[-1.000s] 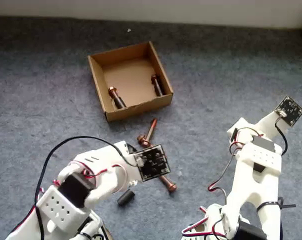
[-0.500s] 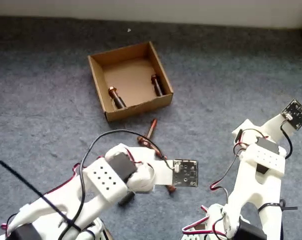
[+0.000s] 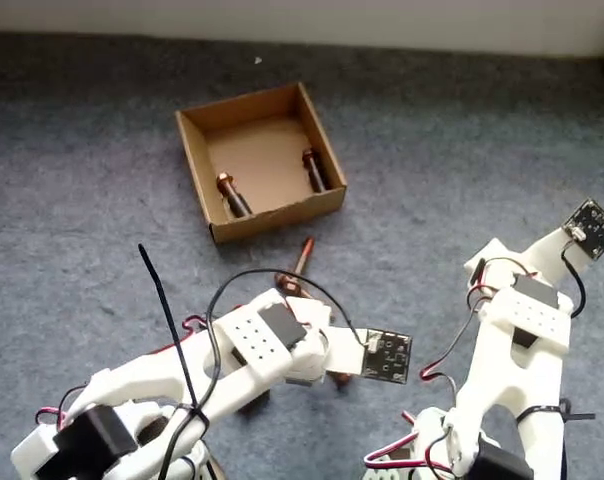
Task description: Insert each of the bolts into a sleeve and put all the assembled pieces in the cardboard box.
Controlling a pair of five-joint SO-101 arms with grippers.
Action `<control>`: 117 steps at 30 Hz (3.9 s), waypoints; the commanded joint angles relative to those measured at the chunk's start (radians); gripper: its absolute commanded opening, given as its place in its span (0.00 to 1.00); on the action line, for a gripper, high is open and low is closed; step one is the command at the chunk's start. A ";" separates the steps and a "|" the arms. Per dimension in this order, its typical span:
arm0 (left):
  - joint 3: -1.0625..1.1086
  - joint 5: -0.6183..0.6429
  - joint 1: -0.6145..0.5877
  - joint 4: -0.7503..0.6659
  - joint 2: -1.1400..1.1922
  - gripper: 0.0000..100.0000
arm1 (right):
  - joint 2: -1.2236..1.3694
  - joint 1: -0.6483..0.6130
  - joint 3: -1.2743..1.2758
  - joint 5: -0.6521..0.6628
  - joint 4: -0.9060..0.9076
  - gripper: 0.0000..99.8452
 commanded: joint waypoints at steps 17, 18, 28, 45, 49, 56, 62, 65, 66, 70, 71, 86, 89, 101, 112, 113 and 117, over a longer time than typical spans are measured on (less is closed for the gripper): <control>-0.262 -0.081 0.028 -0.052 0.323 0.18 | -0.051 0.012 -0.010 -0.005 -0.019 0.01; -0.260 -0.080 0.028 -0.052 0.321 0.18 | -0.051 0.010 -0.010 -0.005 -0.019 0.01; -0.260 -0.083 0.082 -0.012 0.329 0.09 | -0.051 0.007 -0.010 -0.005 -0.019 0.01; -0.260 -0.080 0.074 0.227 0.318 0.01 | -0.051 0.005 -0.008 -0.005 -0.018 0.01; -0.237 -0.023 0.074 0.241 0.254 0.01 | -0.053 0.005 -0.008 -0.005 -0.018 0.01; -0.061 -0.008 0.039 0.241 -0.091 0.01 | -0.053 0.005 -0.007 -0.005 -0.018 0.01; 0.018 0.072 -0.142 0.241 -0.355 0.01 | -0.070 0.005 -0.010 -0.005 -0.013 0.01; 0.041 0.135 -0.213 0.241 -0.476 0.01 | -0.182 -0.004 -0.005 -0.005 0.041 0.01; 0.048 0.164 -0.229 0.238 -0.518 0.01 | -0.234 -0.021 -0.005 -0.003 0.076 0.01; 0.071 0.298 -0.300 0.235 -0.671 0.01 | -0.461 -0.127 0.002 0.012 0.136 0.01; 0.071 0.330 -0.320 0.235 -0.707 0.01 | -0.507 -0.159 0.013 0.040 0.142 0.01; 0.188 0.667 -0.527 0.086 -1.139 0.01 | -0.785 -0.631 0.208 0.132 0.145 0.01; 0.191 0.712 -0.556 0.057 -1.219 0.01 | -0.817 -0.751 0.255 0.132 0.084 0.01; 0.191 0.896 -0.556 -0.094 -1.311 0.01 | -1.066 -0.992 0.601 0.187 -0.269 0.01; 0.194 0.922 -0.338 -0.100 -1.319 0.01 | -1.348 -1.113 0.885 0.446 -0.386 0.01; 0.193 0.927 -0.318 -0.087 -1.320 0.01 | -1.351 -1.113 0.888 0.446 -0.384 0.01; 0.193 0.928 -0.257 -0.080 -1.320 0.01 | -1.340 -1.113 0.888 0.445 -0.384 0.01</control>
